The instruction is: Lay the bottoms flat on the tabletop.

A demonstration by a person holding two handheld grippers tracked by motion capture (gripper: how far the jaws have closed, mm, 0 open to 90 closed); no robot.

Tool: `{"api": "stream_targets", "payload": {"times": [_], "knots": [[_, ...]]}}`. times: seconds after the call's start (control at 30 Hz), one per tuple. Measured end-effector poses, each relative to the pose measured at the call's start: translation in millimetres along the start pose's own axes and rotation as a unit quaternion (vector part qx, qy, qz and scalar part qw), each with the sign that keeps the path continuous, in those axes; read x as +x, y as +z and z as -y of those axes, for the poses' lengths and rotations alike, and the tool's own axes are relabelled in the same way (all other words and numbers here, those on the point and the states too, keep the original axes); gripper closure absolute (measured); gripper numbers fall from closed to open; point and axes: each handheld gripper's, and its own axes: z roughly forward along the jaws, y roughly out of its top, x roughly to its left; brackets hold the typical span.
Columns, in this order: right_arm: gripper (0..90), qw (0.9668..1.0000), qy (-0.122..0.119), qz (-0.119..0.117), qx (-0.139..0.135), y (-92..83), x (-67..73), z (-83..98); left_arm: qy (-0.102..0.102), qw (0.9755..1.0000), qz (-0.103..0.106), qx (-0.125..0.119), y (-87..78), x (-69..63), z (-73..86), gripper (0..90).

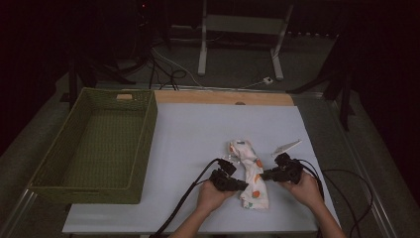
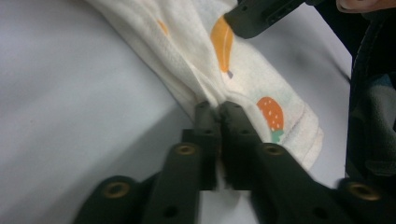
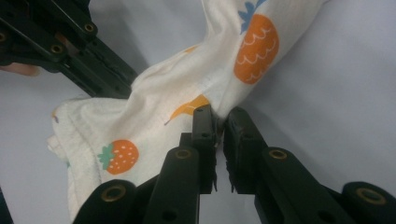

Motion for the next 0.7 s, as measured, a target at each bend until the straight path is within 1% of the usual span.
{"api": "stream_targets", "payload": {"times": [0.03,0.07,0.17,0.2,0.3,0.37,0.4,0.43,0.47,0.5,0.53,0.57,0.6,0.63,0.67,0.7], "knots": [[82.9,1.0,0.0,0.0,0.0,0.0,0.0,0.0,0.0,1.0,0.0,0.0,0.0,0.0,0.0,88.4],[83.1,1.0,-0.003,-0.002,-0.002,0.2,1.1,-0.6,0.005,1.0,-0.003,0.005,-3.8,0.5,0.1,88.6],[83.1,1.0,-0.003,-0.007,-0.006,0.4,2.5,-1.8,0.008,0.9999,-0.01,0.002,-15.2,1.5,1.9,88.9],[83.1,1.0,-0.003,-0.007,-0.006,0.4,2.5,-1.8,0.008,0.9999,-0.01,0.002,-15.2,1.5,1.9,88.9],[79.4,0.9998,-0.009,-0.014,-0.013,3.4,5.8,-4.8,0.011,0.9997,-0.021,0.0,-29.8,5.2,7.0,89.0],[76.5,0.9996,-0.008,-0.019,-0.017,5.0,7.4,-6.9,0.011,0.9996,-0.027,0.0,-38.0,7.9,11.1,89.4],[75.3,0.9996,-0.009,-0.02,-0.019,5.6,8.1,-8.0,0.008,0.9995,-0.03,-0.004,-43.1,9.4,14.0,89.4],[75.3,0.9996,-0.009,-0.02,-0.019,5.6,8.1,-8.0,0.008,0.9995,-0.03,-0.004,-43.1,9.4,14.0,89.4],[73.5,0.9994,-0.007,-0.025,-0.022,6.1,8.6,-9.2,0.005,0.9995,-0.031,-0.005,-48.2,11.2,16.8,89.4],[72.6,0.9993,-0.007,-0.03,-0.023,6.7,8.3,-10.3,0.003,0.9994,-0.035,-0.004,-51.9,12.7,19.0,89.5],[70.7,0.9992,-0.001,-0.033,-0.025,8.0,9.3,-11.9,0.003,0.9993,-0.038,-0.004,-55.5,14.2,21.1,89.6],[69.3,0.9992,-0.003,-0.033,-0.024,8.3,9.5,-12.4,-0.001,0.999,-0.045,-0.004,-61.8,16.8,25.4,89.6],[68.3,0.999,0.002,-0.034,-0.027,8.7,10.3,-13.2,-0.003,0.999,-0.045,-0.004,-64.1,17.9,27.0,89.6],[68.3,0.999,0.002,-0.034,-0.027,8.7,10.3,-13.2,-0.003,0.999,-0.045,-0.004,-64.1,17.9,27.0,89.6],[67.5,0.999,-0.001,-0.034,-0.029,9.1,9.6,-13.8,-0.006,0.9987,-0.051,-0.001,-69.4,20.6,30.8,89.6],[67.5,0.999,-0.001,-0.034,-0.029,9.1,9.6,-13.8,-0.006,0.9987,-0.051,-0.001,-69.4,20.6,30.8,89.6]]}}
